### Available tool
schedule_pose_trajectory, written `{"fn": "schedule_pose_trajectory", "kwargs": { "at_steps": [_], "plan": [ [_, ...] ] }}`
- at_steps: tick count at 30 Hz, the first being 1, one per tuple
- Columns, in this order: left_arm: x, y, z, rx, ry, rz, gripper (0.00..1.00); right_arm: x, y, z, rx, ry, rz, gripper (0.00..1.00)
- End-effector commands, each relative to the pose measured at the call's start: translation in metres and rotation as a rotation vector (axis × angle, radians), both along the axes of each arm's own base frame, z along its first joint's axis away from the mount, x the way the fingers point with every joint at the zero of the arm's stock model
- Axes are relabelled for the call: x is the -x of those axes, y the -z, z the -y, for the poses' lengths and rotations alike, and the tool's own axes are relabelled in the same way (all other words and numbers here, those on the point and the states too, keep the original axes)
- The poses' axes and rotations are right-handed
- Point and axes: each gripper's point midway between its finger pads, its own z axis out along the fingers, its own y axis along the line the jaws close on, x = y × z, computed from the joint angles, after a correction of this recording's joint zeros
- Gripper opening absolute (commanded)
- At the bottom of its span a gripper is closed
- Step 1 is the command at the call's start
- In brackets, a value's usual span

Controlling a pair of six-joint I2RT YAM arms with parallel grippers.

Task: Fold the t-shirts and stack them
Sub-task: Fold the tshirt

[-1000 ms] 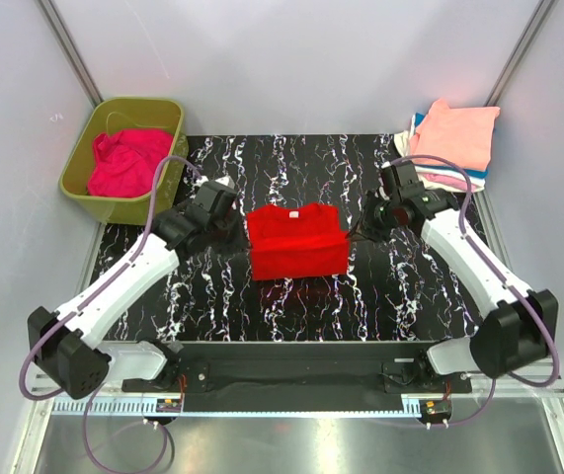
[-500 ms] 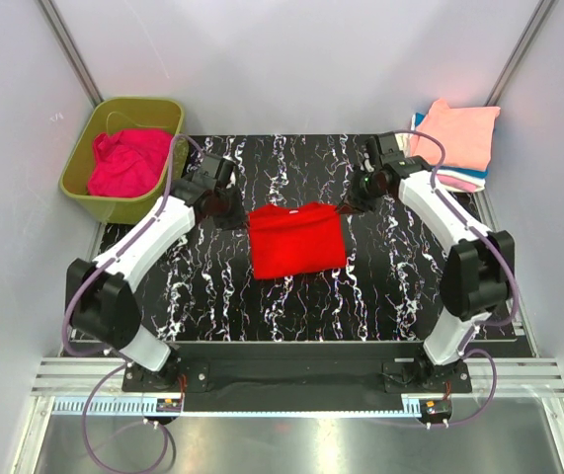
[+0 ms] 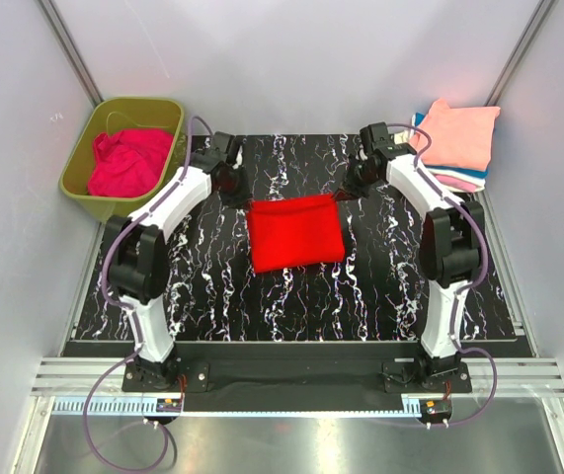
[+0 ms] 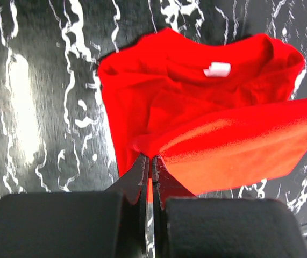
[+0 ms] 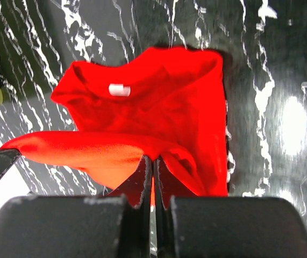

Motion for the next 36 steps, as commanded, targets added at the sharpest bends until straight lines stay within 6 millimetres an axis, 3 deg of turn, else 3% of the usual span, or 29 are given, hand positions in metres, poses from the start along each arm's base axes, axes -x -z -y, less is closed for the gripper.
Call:
{"fn": "schedule_pose_trajectory", "kwargs": {
  "at_steps": [1, 7, 10, 11, 13, 15, 17, 18, 19, 20, 21, 22, 23, 24, 25, 27, 28, 29, 31, 32, 36],
  "plan": [
    [-0.023, -0.003, -0.004, 0.000, 0.013, 0.029, 0.00, -0.026, -0.001, 0.003, -0.006, -0.006, 0.043, 0.00],
    [-0.046, 0.036, -0.011, -0.010, -0.007, -0.030, 0.00, -0.051, 0.033, -0.001, -0.024, -0.024, 0.003, 0.00],
    [-0.059, 0.036, -0.014, -0.017, -0.015, -0.030, 0.00, -0.060, 0.037, -0.001, -0.050, -0.018, 0.010, 0.04],
    [-0.060, 0.045, -0.018, -0.029, -0.018, -0.056, 0.00, -0.067, 0.038, 0.000, -0.056, -0.015, 0.014, 0.09],
    [-0.069, 0.045, -0.021, -0.031, -0.024, -0.056, 0.05, -0.075, 0.035, -0.002, -0.079, -0.034, 0.029, 0.45],
    [-0.076, 0.034, -0.026, -0.040, -0.028, -0.045, 0.19, -0.081, 0.031, 0.007, -0.069, -0.026, 0.027, 0.71],
    [-0.077, 0.023, -0.038, -0.067, -0.045, -0.037, 0.33, -0.090, 0.015, 0.019, -0.060, -0.003, 0.058, 0.77],
    [-0.082, 0.010, -0.040, -0.078, -0.051, -0.004, 0.46, -0.091, 0.007, 0.024, -0.054, 0.002, 0.070, 0.79],
    [-0.081, -0.009, -0.044, -0.088, -0.054, 0.036, 0.51, -0.088, -0.007, 0.028, -0.039, 0.008, 0.100, 0.80],
    [-0.082, -0.018, -0.047, -0.105, -0.052, 0.066, 0.59, -0.085, -0.016, 0.031, -0.031, 0.013, 0.118, 0.80],
    [-0.079, -0.024, -0.050, -0.114, -0.051, 0.080, 0.79, -0.083, -0.025, 0.031, -0.037, 0.005, 0.150, 0.80],
    [-0.076, -0.041, -0.052, -0.113, -0.055, 0.114, 0.82, -0.067, -0.036, 0.030, -0.054, -0.003, 0.158, 0.80],
    [-0.071, -0.046, -0.056, -0.124, -0.065, 0.118, 0.83, -0.058, -0.040, 0.028, -0.075, -0.015, 0.164, 0.80],
    [-0.063, -0.043, -0.057, -0.126, -0.066, 0.101, 0.84, -0.053, -0.050, 0.021, -0.125, -0.041, 0.200, 0.78],
    [-0.055, -0.056, -0.056, -0.113, -0.064, 0.123, 0.83, -0.028, -0.047, 0.017, -0.159, -0.051, 0.171, 0.75],
    [-0.035, -0.044, -0.049, -0.078, -0.052, 0.099, 0.80, -0.006, -0.051, 0.001, -0.242, -0.114, 0.176, 0.63],
    [-0.023, -0.058, -0.041, -0.048, -0.037, 0.135, 0.78, 0.015, -0.041, -0.003, -0.257, -0.133, 0.140, 0.58],
    [-0.010, -0.041, -0.033, -0.017, -0.023, 0.109, 0.77, 0.026, -0.036, -0.007, -0.266, -0.154, 0.124, 0.48],
    [0.010, -0.047, -0.015, 0.042, 0.007, 0.138, 0.74, 0.053, -0.022, -0.022, -0.288, -0.219, 0.083, 0.38],
    [0.021, -0.032, -0.005, 0.094, 0.019, 0.115, 0.70, 0.061, -0.016, -0.026, -0.292, -0.239, 0.065, 0.26],
    [0.045, -0.014, 0.019, 0.202, 0.052, 0.096, 0.61, 0.077, 0.010, -0.034, -0.323, -0.276, -0.012, 0.08]
  ]
}}
